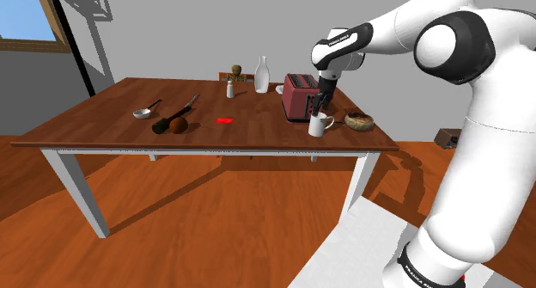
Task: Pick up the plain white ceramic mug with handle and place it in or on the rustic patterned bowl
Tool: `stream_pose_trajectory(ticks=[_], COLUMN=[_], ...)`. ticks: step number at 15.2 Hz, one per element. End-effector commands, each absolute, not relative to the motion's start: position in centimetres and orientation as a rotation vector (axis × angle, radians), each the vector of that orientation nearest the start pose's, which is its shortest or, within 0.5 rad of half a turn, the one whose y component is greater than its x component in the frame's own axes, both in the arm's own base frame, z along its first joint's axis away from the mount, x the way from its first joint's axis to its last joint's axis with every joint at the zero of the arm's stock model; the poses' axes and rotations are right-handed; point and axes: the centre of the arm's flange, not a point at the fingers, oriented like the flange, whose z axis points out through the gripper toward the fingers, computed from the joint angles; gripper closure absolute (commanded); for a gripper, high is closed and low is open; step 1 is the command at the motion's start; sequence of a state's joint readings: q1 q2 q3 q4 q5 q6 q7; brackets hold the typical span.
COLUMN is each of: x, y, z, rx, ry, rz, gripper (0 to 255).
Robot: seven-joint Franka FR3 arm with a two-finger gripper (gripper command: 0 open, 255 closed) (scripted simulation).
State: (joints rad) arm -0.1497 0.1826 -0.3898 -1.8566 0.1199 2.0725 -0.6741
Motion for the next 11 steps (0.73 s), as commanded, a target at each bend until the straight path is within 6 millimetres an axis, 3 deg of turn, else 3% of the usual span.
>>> stream_pose_trajectory(ticks=[1, 3, 11], x=[54.6, 56.0, 56.3], y=[-31.7, -33.6, -33.6], z=[42.1, 41.1, 37.1], rx=[-3.135, -3.135, -3.135], ry=[-0.153, -0.166, -0.166], rz=[-0.095, -0.095, -0.095], gripper=[0, 0, 0])
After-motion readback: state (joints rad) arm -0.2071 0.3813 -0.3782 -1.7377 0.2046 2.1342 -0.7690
